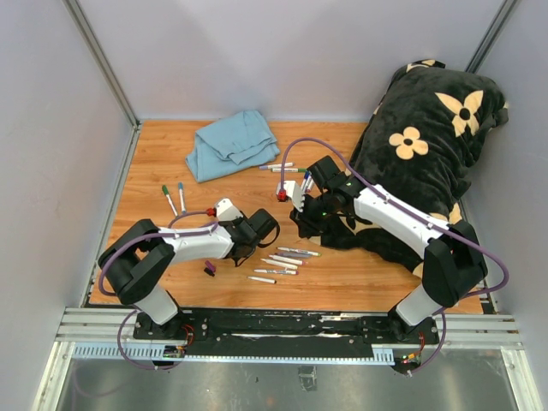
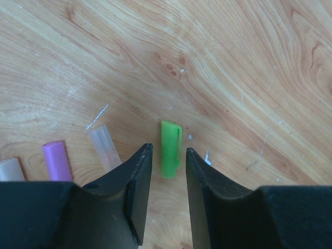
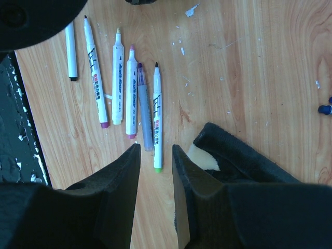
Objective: Open the pen caps
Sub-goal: Place the pen cap at the center of the board, then pick up the pen from the center of the board.
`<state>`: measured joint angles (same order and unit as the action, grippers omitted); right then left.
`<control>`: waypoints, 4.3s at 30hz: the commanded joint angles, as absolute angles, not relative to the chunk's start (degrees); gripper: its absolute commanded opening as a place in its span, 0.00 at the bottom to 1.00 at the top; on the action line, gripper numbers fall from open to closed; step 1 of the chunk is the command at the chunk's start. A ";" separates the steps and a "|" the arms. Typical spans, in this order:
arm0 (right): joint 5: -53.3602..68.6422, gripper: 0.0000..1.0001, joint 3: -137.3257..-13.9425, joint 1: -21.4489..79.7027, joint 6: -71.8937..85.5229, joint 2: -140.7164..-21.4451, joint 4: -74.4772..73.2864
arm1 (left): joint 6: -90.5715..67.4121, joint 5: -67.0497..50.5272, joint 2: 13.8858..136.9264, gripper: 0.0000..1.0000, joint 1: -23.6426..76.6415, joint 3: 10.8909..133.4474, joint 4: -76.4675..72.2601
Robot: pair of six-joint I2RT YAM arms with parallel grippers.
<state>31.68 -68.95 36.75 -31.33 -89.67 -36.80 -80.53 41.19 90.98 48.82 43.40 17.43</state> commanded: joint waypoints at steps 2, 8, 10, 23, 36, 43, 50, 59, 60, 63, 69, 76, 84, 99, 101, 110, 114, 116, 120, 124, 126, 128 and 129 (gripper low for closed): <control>32.87 0.32 -68.77 35.30 -31.46 -88.20 -37.84 | -76.87 41.02 88.62 0.40 48.43 45.48 20.85; 32.98 0.32 -68.79 35.08 -31.37 -87.98 -37.85 | -73.92 40.87 82.15 0.43 48.49 43.76 20.34; 33.08 0.32 -68.75 34.94 -31.38 -87.89 -37.83 | -72.89 40.74 79.49 0.44 48.43 42.20 19.39; 33.58 0.32 -68.80 34.37 -31.20 -87.54 -37.87 | -49.87 45.08 66.72 0.56 48.34 33.09 9.85; 33.80 0.32 -68.68 34.14 -31.20 -87.80 -37.91 | -25.01 29.49 46.93 0.89 35.04 20.21 -7.56; 33.93 0.32 -68.71 34.04 -31.18 -87.63 -37.93 | -24.92 16.16 48.47 0.93 21.18 21.15 -10.70; 34.66 0.32 -68.64 33.97 -31.20 -87.36 -37.86 | -25.66 13.29 55.07 0.94 11.06 23.64 -12.97; 35.44 0.32 -68.56 33.96 -31.12 -86.97 -37.81 | -26.29 10.28 64.19 0.90 1.72 26.87 -15.85; 35.62 0.32 -68.63 33.97 -31.11 -86.93 -37.86 | -26.46 9.16 66.01 0.88 0.69 27.13 -16.01; 36.22 0.32 -68.50 33.97 -31.01 -86.71 -37.84 | -27.20 6.20 70.66 0.77 -1.86 28.83 -16.59; 36.79 0.32 -68.53 33.97 -31.03 -86.32 -37.90 | -27.15 6.82 77.88 0.60 -2.54 33.92 -14.48; 36.90 0.32 -68.46 33.98 -31.09 -85.91 -37.83 | -27.53 13.02 87.90 0.56 -2.55 42.65 -5.79; 36.98 0.32 -68.46 34.00 -31.03 -85.65 -37.80 | -27.17 13.49 94.41 0.51 -2.60 46.82 -1.78; 36.84 0.32 -68.47 33.76 -31.07 -85.54 -37.85 | -27.17 9.55 99.87 0.31 -2.55 50.50 2.52; 36.87 0.32 -68.50 33.75 -31.07 -85.50 -37.84 | -26.93 8.70 99.99 0.27 -2.42 50.90 3.52; 36.91 0.32 -68.50 33.48 -31.11 -85.00 -37.88 | -25.49 14.14 97.63 0.20 4.09 50.89 9.18; 37.00 0.32 -68.47 33.48 -31.20 -84.81 -37.88 | -25.94 15.69 94.02 0.20 6.54 47.48 10.03; 37.08 0.32 -68.55 33.46 -31.16 -84.81 -37.90 | -26.33 16.80 92.13 0.20 8.11 45.53 10.53; 37.05 0.32 -68.53 33.40 -31.20 -84.81 -37.97 | -26.35 16.66 89.81 0.20 11.47 43.66 11.26; 36.93 0.32 -68.54 33.32 -31.11 -84.81 -37.87 | -24.52 14.34 89.88 0.24 12.30 43.63 11.08; 36.96 0.32 -68.53 33.22 -31.11 -84.81 -37.85 | -23.54 13.65 91.00 0.27 12.25 44.32 11.31; 37.01 0.32 -68.48 33.11 -31.11 -84.77 -37.92 | -22.59 13.13 92.56 0.31 12.30 45.35 11.82; 37.05 0.32 -68.43 33.04 -31.11 -84.66 -37.94 | -22.07 12.86 93.34 0.34 12.26 45.76 11.98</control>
